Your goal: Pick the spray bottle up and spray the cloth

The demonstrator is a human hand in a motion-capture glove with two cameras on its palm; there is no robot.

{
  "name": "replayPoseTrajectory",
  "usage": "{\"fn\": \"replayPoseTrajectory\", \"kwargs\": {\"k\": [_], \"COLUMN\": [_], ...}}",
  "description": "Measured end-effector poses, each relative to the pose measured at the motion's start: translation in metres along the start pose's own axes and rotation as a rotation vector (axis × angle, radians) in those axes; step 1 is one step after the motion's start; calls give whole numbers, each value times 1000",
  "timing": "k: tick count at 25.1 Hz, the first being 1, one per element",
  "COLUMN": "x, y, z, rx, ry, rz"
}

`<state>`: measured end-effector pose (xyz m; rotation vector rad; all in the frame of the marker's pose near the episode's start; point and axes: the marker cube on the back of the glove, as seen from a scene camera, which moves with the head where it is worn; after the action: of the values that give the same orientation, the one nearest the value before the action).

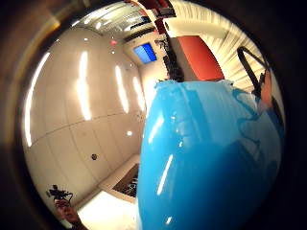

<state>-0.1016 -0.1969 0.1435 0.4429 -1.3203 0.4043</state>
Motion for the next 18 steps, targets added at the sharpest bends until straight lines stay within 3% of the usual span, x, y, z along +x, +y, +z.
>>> {"fn": "replayPoseTrajectory", "kwargs": {"k": [11,18], "x": [4,19], "y": [3,13], "z": [4,14], "rx": [-5,-99], "ry": [57,135], "rz": [-15,-12]}}
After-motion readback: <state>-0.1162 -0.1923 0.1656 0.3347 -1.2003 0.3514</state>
